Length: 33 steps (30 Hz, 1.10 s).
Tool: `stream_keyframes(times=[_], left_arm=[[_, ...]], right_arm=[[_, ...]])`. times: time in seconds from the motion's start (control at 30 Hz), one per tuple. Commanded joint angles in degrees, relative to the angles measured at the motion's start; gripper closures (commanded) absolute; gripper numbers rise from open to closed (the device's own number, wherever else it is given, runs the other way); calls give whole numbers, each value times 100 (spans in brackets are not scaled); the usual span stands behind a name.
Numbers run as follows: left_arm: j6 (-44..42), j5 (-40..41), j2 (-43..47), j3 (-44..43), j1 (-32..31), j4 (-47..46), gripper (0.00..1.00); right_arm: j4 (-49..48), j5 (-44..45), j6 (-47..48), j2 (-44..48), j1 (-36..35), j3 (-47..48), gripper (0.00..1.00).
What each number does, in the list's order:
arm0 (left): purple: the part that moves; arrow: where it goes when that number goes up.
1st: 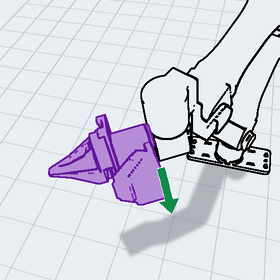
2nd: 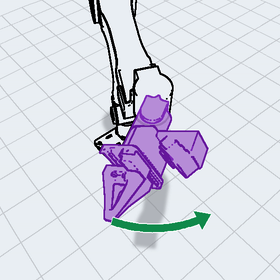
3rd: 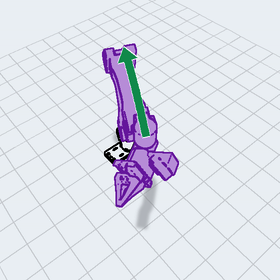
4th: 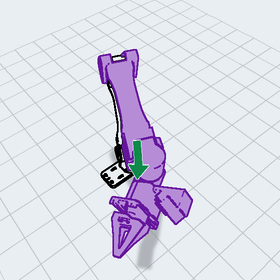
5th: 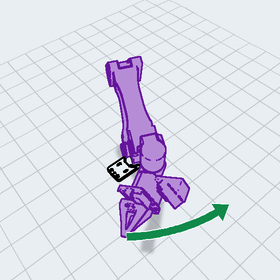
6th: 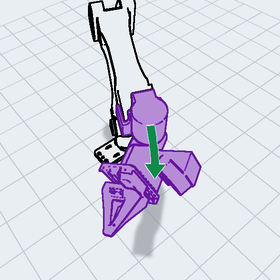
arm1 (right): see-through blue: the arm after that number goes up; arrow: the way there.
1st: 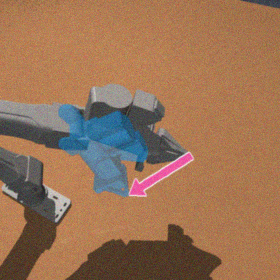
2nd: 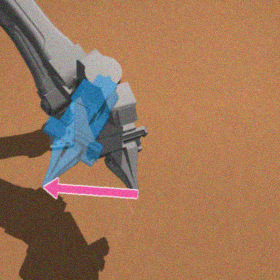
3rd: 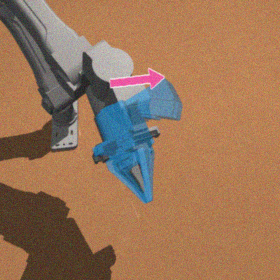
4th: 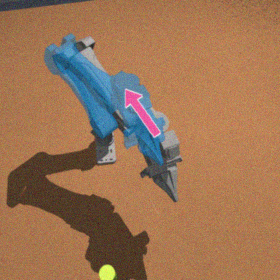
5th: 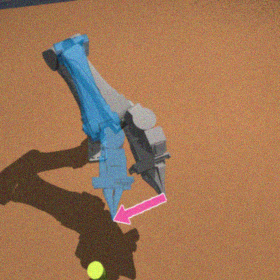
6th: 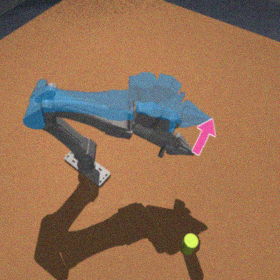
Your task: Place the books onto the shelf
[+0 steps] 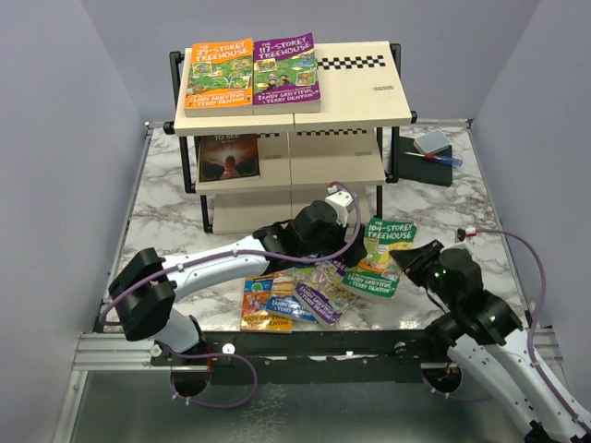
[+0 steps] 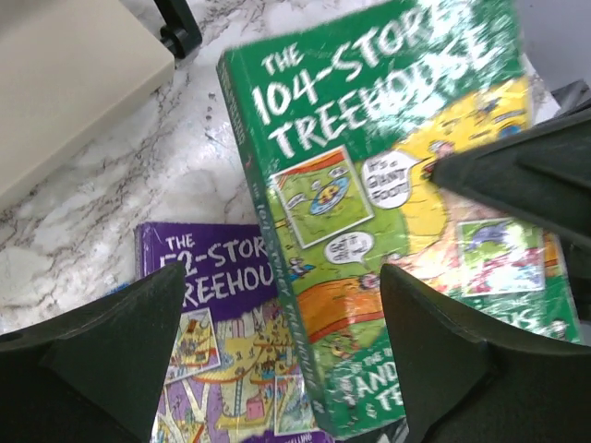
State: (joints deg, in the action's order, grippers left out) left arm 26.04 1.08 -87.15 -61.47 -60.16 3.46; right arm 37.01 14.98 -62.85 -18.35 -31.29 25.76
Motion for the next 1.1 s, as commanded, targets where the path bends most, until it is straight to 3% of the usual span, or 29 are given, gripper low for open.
stream_keyframes(times=[0.0,0.13,0.4,0.53,0.77,1.07], left_arm=[[396,-849,479,314,197,116,12],[841,-1478,1020,780,504,-290,12],[2275,-2873,2175,2029,1091,-2114,9],[2832,-3156,2466,2344,1177,-2781,9],[3462,-3001,2934,2648,1187,-3218,12],[3782,-2695,3231,2728,1193,-3230,29]], right_arm=[[-284,-562,520,45,-9,676,100],[-374,-994,983,-228,-8,1217,100],[-862,-1983,1598,-551,-9,1801,100],[-1340,-2496,1788,-692,-4,1870,100],[-2175,-3205,1912,-1063,-9,1991,99],[-2311,-3552,2234,-1629,-9,2541,100]])
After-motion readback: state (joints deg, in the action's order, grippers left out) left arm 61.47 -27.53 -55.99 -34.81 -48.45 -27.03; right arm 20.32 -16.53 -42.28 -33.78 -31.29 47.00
